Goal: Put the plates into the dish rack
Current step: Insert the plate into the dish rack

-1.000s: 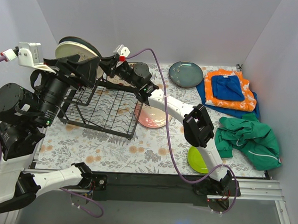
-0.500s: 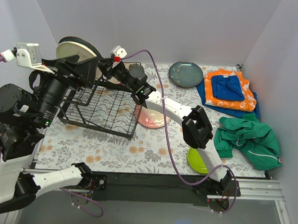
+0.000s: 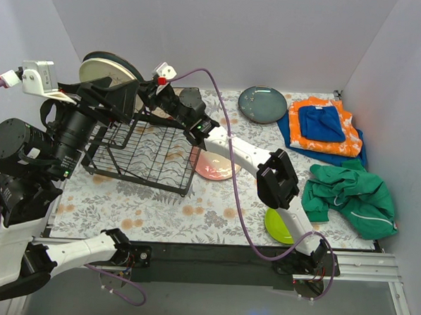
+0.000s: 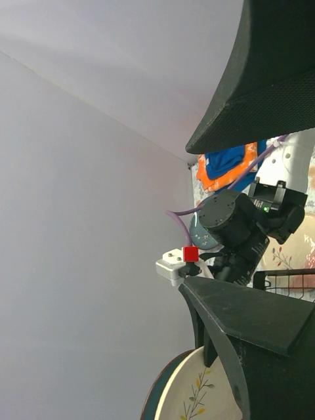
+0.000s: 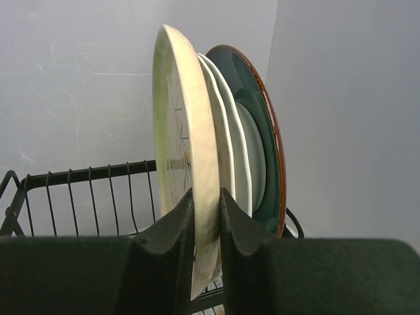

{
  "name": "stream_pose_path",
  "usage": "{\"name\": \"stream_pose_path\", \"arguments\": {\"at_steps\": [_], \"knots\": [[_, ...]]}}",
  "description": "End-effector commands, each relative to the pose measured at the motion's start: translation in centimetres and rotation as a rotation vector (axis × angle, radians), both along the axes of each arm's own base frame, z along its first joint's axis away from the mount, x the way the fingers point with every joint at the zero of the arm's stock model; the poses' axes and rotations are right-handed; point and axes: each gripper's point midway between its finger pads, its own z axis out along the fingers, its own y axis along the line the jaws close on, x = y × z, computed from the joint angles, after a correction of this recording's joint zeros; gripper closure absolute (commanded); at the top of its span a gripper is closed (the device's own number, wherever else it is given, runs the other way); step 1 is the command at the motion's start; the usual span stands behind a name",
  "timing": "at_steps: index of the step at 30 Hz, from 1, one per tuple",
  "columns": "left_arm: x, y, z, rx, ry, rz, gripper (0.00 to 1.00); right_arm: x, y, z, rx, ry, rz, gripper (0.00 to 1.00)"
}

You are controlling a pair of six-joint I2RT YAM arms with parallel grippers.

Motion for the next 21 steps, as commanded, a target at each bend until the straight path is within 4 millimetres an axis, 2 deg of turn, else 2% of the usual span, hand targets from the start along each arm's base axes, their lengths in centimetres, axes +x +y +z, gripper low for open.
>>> {"name": "stream_pose_path", "arguments": {"at_steps": [1,8,15,21], "knots": [[-0.1,0.5,0.2,-0.01,-0.009,0.015,0.27,-1.3,-0.5,5.2,0.111,-0.083,0.018,0.87],[-0.1,0.5,0.2,-0.01,-0.009,0.013,0.27,-1.8,-0.5,5.6,0.112,-0.092,0.039,0.79],[-0.3,0.5,0.5,-0.019,-0.018,0.005,0.27,-2.7,-1.0,6.4,0.112,-0.108,0.063,0.65],[-0.4,0.3,0.5,-0.025,-0.02,-0.007,0.27,-3.4,-1.8,7.4,0.12,-0.113,0.072,0.64]]}}
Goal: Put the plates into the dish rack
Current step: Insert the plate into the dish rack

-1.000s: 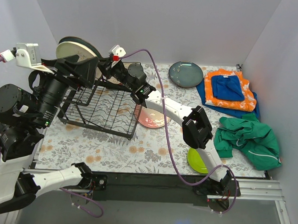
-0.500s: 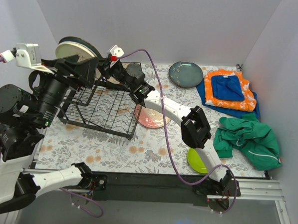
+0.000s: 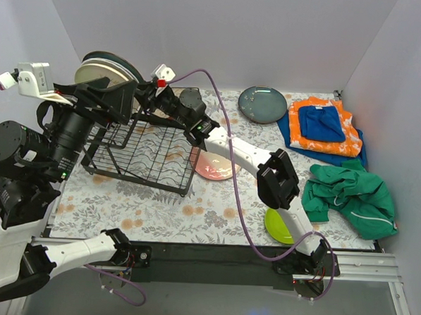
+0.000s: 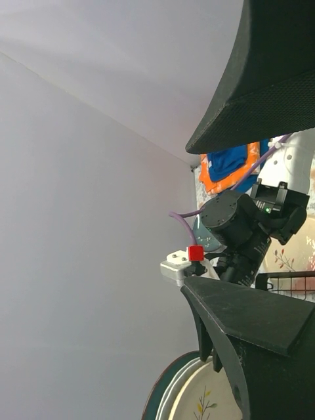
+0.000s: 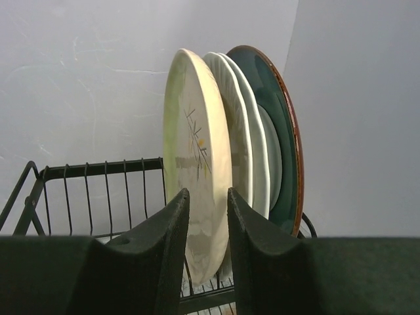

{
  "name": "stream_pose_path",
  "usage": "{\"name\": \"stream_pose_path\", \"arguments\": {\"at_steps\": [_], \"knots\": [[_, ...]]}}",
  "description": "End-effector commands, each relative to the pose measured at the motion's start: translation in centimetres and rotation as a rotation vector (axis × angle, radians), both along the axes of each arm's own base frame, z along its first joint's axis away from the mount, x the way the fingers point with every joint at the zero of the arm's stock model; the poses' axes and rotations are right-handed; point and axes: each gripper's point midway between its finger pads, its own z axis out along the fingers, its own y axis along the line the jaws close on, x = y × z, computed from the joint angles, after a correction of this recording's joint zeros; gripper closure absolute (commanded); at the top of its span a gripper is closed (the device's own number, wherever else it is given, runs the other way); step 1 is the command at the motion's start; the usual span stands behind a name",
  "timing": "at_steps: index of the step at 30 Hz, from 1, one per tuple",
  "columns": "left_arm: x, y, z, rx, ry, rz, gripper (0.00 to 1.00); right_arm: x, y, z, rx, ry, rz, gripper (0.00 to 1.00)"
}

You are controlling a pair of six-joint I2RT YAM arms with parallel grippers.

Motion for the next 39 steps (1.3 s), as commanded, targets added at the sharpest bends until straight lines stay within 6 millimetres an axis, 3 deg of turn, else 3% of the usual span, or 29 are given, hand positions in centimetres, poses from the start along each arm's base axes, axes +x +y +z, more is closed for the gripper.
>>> {"name": "stream_pose_path", "arguments": {"at_steps": [1,3,4,6,7,8,9,10,11,12,13,14,15,16,17,19,22,24,25,28,31,35,39], "knots": [[-0.1,-0.1,0.3,-0.014,-0.013,-0.011,0.27,-3.0,-3.2,8.8,0.145,-0.102,0.026,0.64],[-0.1,-0.3,0.2,-0.015,-0.011,-0.016,0.27,-3.7,-3.9,8.9,0.132,-0.122,0.071,0.61],[-0.2,-0.1,0.3,-0.018,-0.013,-0.017,0.27,-4.6,-5.0,10.5,0.148,-0.146,0.092,0.6],[-0.1,-0.2,0.1,-0.026,-0.006,-0.016,0.27,-4.9,-6.2,10.1,0.112,-0.169,0.159,0.54],[-0.2,-0.1,-0.1,-0.03,-0.002,-0.013,0.26,-6.3,-7.3,11.0,0.106,-0.184,0.224,0.51],[-0.1,-0.1,-0.3,-0.033,0.003,-0.013,0.26,-5.4,-8.6,10.0,0.073,-0.175,0.239,0.44],[-0.2,-0.1,-0.5,-0.043,0.01,-0.016,0.26,-6.0,-9.9,10.7,0.067,-0.181,0.277,0.38],[-0.1,-0.2,-1.0,-0.044,0.021,-0.017,0.26,-6.9,-10.8,10.0,0.036,-0.152,0.36,0.34],[0.0,-0.3,-1.4,-0.046,0.033,-0.017,0.26,-5.5,-12.6,9.4,0.009,-0.123,0.365,0.24],[0.1,-0.4,-1.9,-0.049,0.049,-0.015,0.26,-4.9,-13.3,7.2,-0.051,-0.041,0.391,0.19],[0.4,-0.6,-2.4,-0.066,0.075,-0.016,0.26,-5.7,-14.4,6.3,-0.097,-0.001,0.456,0.16],[0.8,-0.9,-3.6,-0.051,0.115,-0.007,0.26,-3.9,-16.4,5.0,-0.13,0.052,0.432,0.13],[1.1,-1.2,-4.1,-0.054,0.139,-0.006,0.25,-3.2,-17.4,1.7,-0.196,0.19,0.428,0.11],[1.4,-1.7,-4.8,-0.062,0.17,-0.014,0.24,-3.2,-18.7,0.9,-0.235,0.218,0.425,0.1],[2.0,-2.6,-6.3,-0.038,0.213,-0.022,0.23,-1.4,-20.6,-0.7,-0.292,0.218,0.362,0.09],[2.6,-3.9,-7.7,-0.036,0.259,-0.046,0.21,-0.3,-23.3,-4.5,-0.409,0.352,0.272,0.08],[3.5,-6.5,-10.1,-0.002,0.324,-0.098,0.2,2.9,-28.8,-8.3,-0.508,0.509,0.093,0.07],[4.2,-8.3,-11.8,0.007,0.382,-0.133,0.17,3.8,-31.4,-10.1,-0.536,0.596,0.027,0.07],[4.5,-9.0,-12.5,0.015,0.402,-0.145,0.17,4.5,-33.7,-12.2,-0.55,0.656,-0.043,0.07],[5.0,-11.6,-14.9,0.038,0.479,-0.212,0.16,5.9,-37.7,-14.2,-0.606,0.675,-0.197,0.07],[5.5,-13.9,-17.5,0.048,0.579,-0.27,0.16,6.7,-40.2,-16.2,-0.674,0.714,-0.252,0.08],[6.5,-15.8,-19.9,0.019,0.683,-0.314,0.15,8.0,-42.0,-16.9,-0.764,0.649,-0.295,0.07],[7.5,-17.4,-21.7,-0.084,0.744,-0.361,0.15,8.7,-43.4,-18.8,-0.686,0.799,-0.31,0.09]]}}
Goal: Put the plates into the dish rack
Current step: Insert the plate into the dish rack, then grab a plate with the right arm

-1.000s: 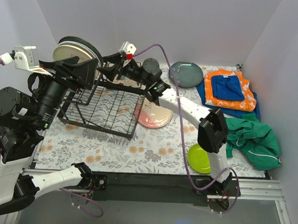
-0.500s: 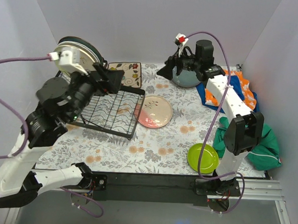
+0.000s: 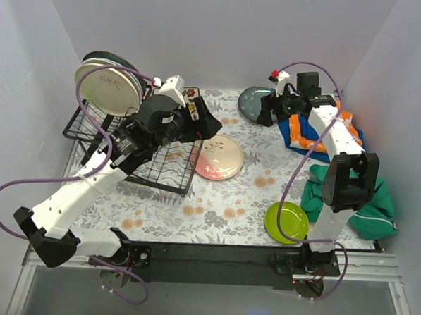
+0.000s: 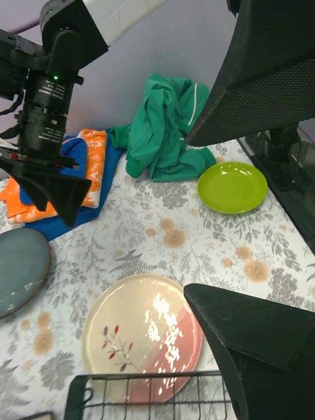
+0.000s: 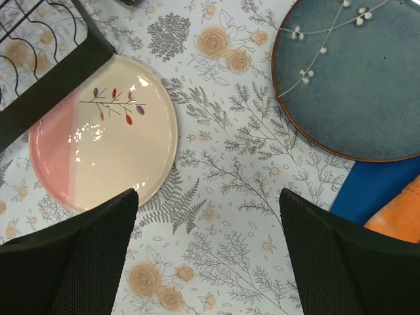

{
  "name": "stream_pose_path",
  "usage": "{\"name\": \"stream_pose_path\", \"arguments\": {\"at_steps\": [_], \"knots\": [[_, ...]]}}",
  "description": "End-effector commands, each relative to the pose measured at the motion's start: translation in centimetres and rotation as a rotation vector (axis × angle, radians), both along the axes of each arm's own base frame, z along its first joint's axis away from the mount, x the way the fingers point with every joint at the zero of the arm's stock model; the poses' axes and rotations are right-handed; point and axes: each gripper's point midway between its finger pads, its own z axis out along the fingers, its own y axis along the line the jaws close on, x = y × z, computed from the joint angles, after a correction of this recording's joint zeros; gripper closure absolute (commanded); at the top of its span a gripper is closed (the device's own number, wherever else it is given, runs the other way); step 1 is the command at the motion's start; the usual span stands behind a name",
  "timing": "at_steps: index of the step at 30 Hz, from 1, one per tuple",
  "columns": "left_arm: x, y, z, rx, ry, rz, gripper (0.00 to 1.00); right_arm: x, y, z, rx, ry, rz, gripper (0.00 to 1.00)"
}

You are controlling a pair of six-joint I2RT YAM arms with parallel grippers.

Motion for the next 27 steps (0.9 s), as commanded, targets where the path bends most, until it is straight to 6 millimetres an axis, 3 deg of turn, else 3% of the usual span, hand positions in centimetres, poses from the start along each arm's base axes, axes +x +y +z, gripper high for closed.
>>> {"name": "stream_pose_path", "arguments": {"at_steps": [1,7,15,23,24,27], "knots": [[0.2,-2.1,-1.2,-0.178,0.108,-0.046,0.15,1.1,-1.8,-1.0,-0.022,0.022,-0.045,0.09],[4.1,-2.9,-4.4,-0.282,0.269,-0.013,0.16,3.9,-4.2,-3.8,-0.301,-0.219,0.058,0.07],[9.4,-3.1,-6.1,-0.357,0.374,0.033,0.17,7.4,-3.2,-6.8,-0.559,-0.596,0.284,0.06],[11.3,-3.3,-7.3,-0.401,0.431,0.063,0.21,10.6,-1.2,-11.0,-0.677,-0.732,0.343,0.17],[11.3,-3.3,-7.4,-0.404,0.435,0.065,0.22,11.2,-1.0,-10.8,-0.689,-0.762,0.336,0.18],[11.4,-2.8,-7.5,-0.406,0.439,0.076,0.22,11.5,-0.6,-12.2,-0.718,-0.79,0.372,0.2]]}}
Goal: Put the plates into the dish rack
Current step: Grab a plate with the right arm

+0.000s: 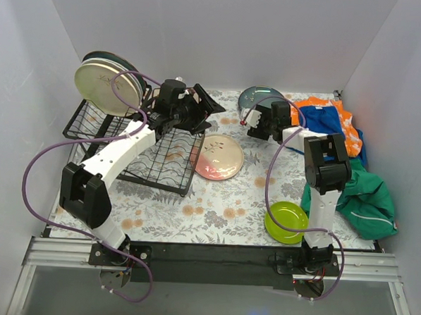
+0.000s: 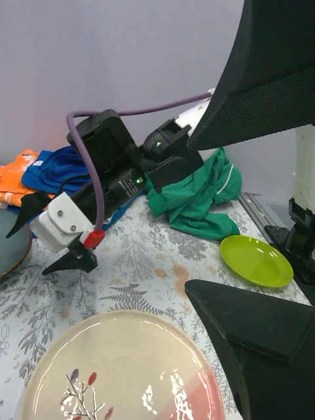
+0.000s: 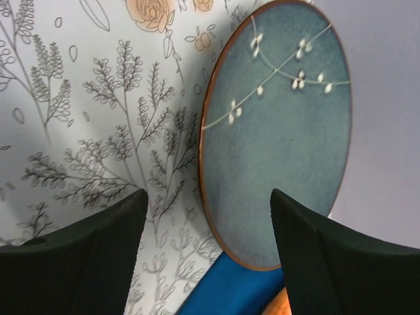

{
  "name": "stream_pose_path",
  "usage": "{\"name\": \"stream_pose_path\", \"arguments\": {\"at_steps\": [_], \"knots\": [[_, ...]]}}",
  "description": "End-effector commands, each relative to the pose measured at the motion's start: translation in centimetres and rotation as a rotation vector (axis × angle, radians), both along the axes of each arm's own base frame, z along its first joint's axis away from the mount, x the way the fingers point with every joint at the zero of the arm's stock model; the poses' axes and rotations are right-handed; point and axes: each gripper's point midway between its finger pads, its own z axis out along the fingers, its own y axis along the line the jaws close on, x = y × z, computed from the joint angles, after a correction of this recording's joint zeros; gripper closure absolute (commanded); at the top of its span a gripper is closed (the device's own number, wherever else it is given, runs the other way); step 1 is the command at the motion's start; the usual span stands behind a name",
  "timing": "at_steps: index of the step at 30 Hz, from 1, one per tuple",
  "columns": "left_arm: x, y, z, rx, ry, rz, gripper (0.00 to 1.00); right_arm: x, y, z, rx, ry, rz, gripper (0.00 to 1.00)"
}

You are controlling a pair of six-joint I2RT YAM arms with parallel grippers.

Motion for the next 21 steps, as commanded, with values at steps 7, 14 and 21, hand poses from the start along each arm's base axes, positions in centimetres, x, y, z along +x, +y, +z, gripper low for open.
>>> {"name": "stream_pose_path", "arguments": {"at_steps": [7,14,21], "knots": [[0.1,1.6,2.3,-0.054,-0.024,0.033,0.22,2.7,0.5,-1.0,-0.134,-0.239,0.091,0.39],[0.5,2.3,1.5,-0.052,-0.005,0.045,0.22,1.8,1.0,-2.4,-0.14,-0.248,0.156,0.81],[0.8,2.5,0.8,-0.048,0.013,0.047,0.22,0.4,1.4,0.7,-0.075,-0.342,0.185,0.99]]}}
